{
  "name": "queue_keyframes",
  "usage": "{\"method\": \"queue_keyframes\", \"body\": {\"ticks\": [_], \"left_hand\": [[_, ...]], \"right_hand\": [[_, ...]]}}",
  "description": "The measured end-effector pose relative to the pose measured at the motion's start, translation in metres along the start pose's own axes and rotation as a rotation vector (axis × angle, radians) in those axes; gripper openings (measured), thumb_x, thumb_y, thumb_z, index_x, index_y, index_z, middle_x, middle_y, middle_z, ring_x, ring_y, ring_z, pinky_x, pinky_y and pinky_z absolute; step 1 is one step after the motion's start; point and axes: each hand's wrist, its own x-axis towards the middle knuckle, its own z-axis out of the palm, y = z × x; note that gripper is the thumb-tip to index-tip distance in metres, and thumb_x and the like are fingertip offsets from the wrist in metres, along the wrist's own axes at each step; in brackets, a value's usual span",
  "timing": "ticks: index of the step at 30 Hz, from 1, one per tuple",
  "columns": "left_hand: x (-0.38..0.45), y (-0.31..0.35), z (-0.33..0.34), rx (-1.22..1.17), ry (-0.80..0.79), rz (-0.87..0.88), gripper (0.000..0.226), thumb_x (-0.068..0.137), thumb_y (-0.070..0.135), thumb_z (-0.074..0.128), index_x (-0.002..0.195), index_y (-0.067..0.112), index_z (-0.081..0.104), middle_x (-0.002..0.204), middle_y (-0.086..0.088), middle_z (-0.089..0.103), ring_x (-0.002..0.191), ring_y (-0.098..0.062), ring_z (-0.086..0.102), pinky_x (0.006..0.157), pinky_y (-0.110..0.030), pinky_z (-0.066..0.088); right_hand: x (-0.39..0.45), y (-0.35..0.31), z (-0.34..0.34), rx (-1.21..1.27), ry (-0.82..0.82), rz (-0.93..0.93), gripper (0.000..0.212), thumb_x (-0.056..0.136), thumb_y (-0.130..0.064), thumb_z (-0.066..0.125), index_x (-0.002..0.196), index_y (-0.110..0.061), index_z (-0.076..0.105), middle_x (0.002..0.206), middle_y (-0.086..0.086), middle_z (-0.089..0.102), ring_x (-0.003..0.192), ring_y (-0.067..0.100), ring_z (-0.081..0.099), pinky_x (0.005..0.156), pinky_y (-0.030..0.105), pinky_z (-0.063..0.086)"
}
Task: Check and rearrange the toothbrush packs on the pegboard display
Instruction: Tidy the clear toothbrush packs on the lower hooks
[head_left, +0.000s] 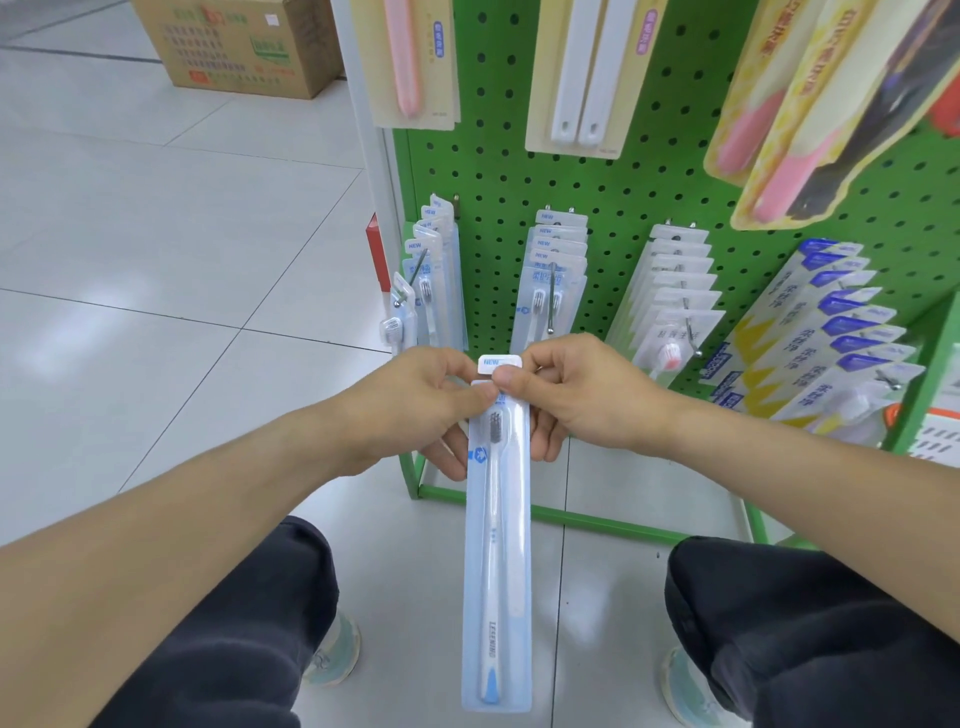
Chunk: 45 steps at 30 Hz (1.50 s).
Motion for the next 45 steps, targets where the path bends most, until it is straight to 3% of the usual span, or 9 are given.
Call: {"method": "queue_keyframes", "body": {"ticks": [5, 8, 12, 15, 20, 25, 31, 40, 45], "left_hand": [[-0.001, -0.003, -0.003, 0.054, 0.048, -0.054, 0.027, 0.098, 0.025, 0.063, 0.103, -0.001, 0.066, 0.078, -0.022, 0.07, 0.058, -0.028, 0.065, 0.063, -0.04, 0.063], [0.001, -0.005, -0.003, 0.019, 0.115, -0.096, 0.024, 0.1, 0.022, 0.061, 0.102, -0.001, 0.066, 0.078, -0.025, 0.072, 0.058, -0.031, 0.068, 0.066, -0.041, 0.064], [0.003, -0.007, -0.001, -0.014, 0.168, -0.128, 0.018, 0.1, 0.02, 0.062, 0.093, 0.004, 0.063, 0.065, -0.015, 0.072, 0.062, -0.035, 0.073, 0.066, -0.041, 0.064], [0.003, -0.008, 0.001, -0.003, 0.175, -0.137, 0.019, 0.1, 0.019, 0.061, 0.096, 0.001, 0.065, 0.066, -0.016, 0.073, 0.061, -0.034, 0.073, 0.062, -0.038, 0.064], [0.001, -0.007, 0.004, -0.072, 0.195, -0.091, 0.024, 0.101, 0.019, 0.06, 0.097, -0.003, 0.067, 0.071, -0.019, 0.072, 0.058, -0.032, 0.07, 0.06, -0.038, 0.063], [-0.001, -0.006, 0.01, -0.092, 0.109, -0.121, 0.03, 0.105, 0.019, 0.05, 0.087, 0.001, 0.066, 0.066, -0.012, 0.071, 0.058, -0.029, 0.071, 0.057, -0.033, 0.06], [-0.008, -0.004, 0.014, -0.076, -0.074, -0.177, 0.036, 0.108, 0.021, 0.043, 0.099, -0.005, 0.067, 0.088, -0.02, 0.076, 0.076, -0.032, 0.076, 0.066, -0.034, 0.063], [-0.006, -0.016, 0.007, -0.082, 0.051, -0.166, 0.027, 0.106, 0.006, 0.039, 0.103, 0.004, 0.066, 0.091, -0.022, 0.076, 0.083, -0.035, 0.076, 0.086, -0.046, 0.061], [-0.005, -0.022, 0.003, -0.052, 0.076, -0.15, 0.027, 0.107, 0.008, 0.04, 0.112, 0.003, 0.066, 0.102, -0.024, 0.074, 0.086, -0.036, 0.075, 0.086, -0.048, 0.061]], "right_hand": [[-0.002, 0.005, 0.0, -0.098, 0.083, 0.005, 0.038, 0.09, -0.038, 0.072, 0.109, -0.013, 0.051, 0.065, 0.006, 0.069, 0.059, 0.025, 0.07, 0.059, 0.037, 0.059], [-0.003, 0.005, 0.001, -0.279, 0.118, -0.006, 0.039, 0.086, -0.04, 0.077, 0.104, -0.021, 0.048, 0.068, 0.0, 0.068, 0.055, 0.011, 0.067, 0.063, 0.037, 0.056], [-0.006, 0.007, 0.016, -0.126, -0.032, 0.003, 0.016, 0.093, -0.007, 0.064, 0.105, -0.012, 0.054, 0.069, 0.006, 0.069, 0.057, 0.019, 0.067, 0.061, 0.038, 0.058], [-0.009, 0.005, 0.022, -0.062, -0.048, -0.012, 0.022, 0.092, 0.004, 0.048, 0.108, -0.009, 0.055, 0.076, 0.012, 0.071, 0.062, 0.022, 0.069, 0.067, 0.041, 0.059], [-0.01, 0.007, 0.027, -0.261, 0.076, -0.133, 0.011, 0.094, -0.023, 0.063, 0.098, -0.017, 0.055, 0.074, 0.004, 0.069, 0.065, 0.016, 0.065, 0.066, 0.036, 0.054], [-0.006, 0.01, 0.036, -0.395, 0.157, -0.133, 0.012, 0.089, -0.021, 0.052, 0.078, -0.019, 0.047, 0.067, -0.002, 0.064, 0.066, 0.015, 0.057, 0.063, 0.035, 0.047], [0.0, 0.013, 0.034, -0.355, 0.232, -0.093, 0.018, 0.096, -0.024, 0.051, 0.079, -0.018, 0.054, 0.068, 0.001, 0.068, 0.061, 0.014, 0.062, 0.06, 0.034, 0.051], [0.0, 0.022, 0.038, -0.278, 0.123, -0.1, 0.034, 0.086, -0.041, 0.076, 0.103, -0.023, 0.052, 0.071, -0.003, 0.07, 0.058, 0.0, 0.057, 0.057, 0.015, 0.043], [0.0, 0.023, 0.037, -0.36, 0.135, -0.056, 0.038, 0.08, -0.048, 0.081, 0.072, -0.019, 0.058, 0.062, -0.011, 0.058, 0.052, -0.001, 0.049, 0.051, 0.015, 0.034]]}}
